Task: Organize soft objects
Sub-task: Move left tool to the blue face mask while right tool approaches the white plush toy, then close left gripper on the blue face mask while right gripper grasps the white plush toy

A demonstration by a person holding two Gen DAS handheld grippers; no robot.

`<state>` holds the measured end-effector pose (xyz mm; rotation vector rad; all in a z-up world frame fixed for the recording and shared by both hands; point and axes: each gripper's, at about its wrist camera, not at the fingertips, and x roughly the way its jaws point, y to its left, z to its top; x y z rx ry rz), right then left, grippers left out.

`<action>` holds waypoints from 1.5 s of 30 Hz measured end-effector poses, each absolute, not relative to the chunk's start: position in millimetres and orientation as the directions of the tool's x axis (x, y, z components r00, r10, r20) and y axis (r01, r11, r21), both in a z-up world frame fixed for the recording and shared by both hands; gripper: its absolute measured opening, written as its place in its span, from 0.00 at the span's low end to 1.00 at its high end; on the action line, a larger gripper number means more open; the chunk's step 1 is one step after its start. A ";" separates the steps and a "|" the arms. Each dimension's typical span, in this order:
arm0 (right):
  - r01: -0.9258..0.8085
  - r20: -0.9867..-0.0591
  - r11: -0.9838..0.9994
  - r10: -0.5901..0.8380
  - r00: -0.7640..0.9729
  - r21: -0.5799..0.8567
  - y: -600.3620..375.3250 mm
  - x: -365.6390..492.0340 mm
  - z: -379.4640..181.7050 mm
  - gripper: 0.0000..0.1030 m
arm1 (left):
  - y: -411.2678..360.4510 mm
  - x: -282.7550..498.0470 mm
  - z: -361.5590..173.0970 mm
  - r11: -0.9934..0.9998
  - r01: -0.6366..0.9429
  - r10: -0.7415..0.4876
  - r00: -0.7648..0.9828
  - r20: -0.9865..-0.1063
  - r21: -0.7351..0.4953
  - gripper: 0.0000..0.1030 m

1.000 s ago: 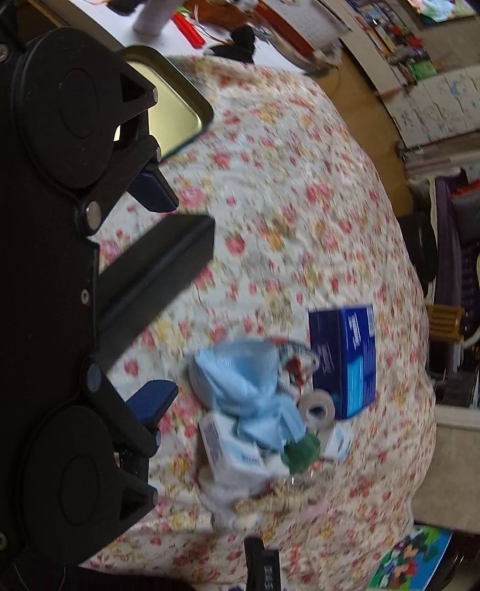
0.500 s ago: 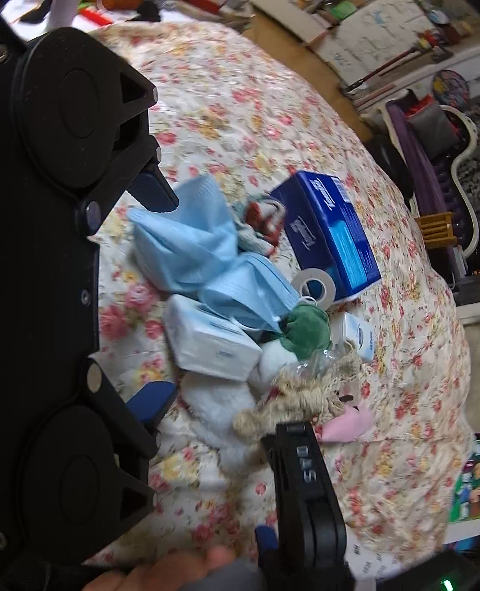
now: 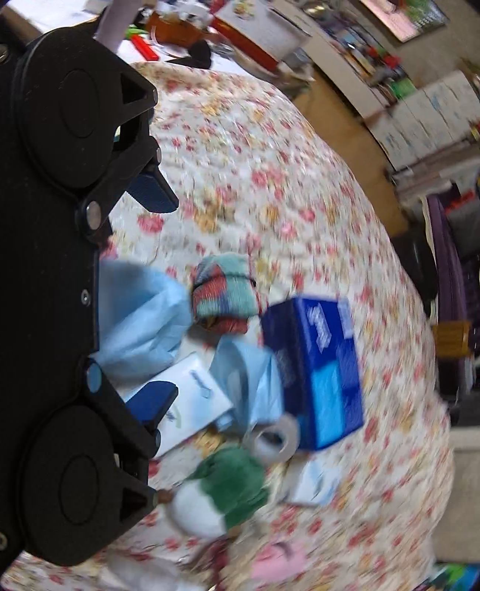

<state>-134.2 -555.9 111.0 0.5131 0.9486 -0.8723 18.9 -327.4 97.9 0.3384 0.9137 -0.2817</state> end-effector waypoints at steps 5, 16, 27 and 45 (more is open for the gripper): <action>0.854 -0.843 0.518 -0.481 0.240 -0.052 -559.3 -142.4 114.6 0.92 | -319.0 18.4 108.5 0.919 0.374 -0.128 0.580 -0.805 0.123 0.93; 0.853 -0.847 0.519 -0.433 0.307 0.044 -566.0 -153.3 117.3 0.92 | -313.0 15.7 95.2 0.878 0.454 -0.145 0.551 -0.822 0.149 0.94; 0.857 -0.837 0.509 -0.433 0.334 0.079 -565.9 -158.5 119.2 0.92 | -303.3 24.9 61.7 0.887 0.456 -0.143 0.420 -0.896 0.072 0.96; 0.705 -0.809 0.705 -0.370 0.457 0.077 -532.6 -124.8 125.1 0.99 | -302.5 29.6 68.5 0.891 0.454 -0.228 0.378 -0.897 -0.035 0.59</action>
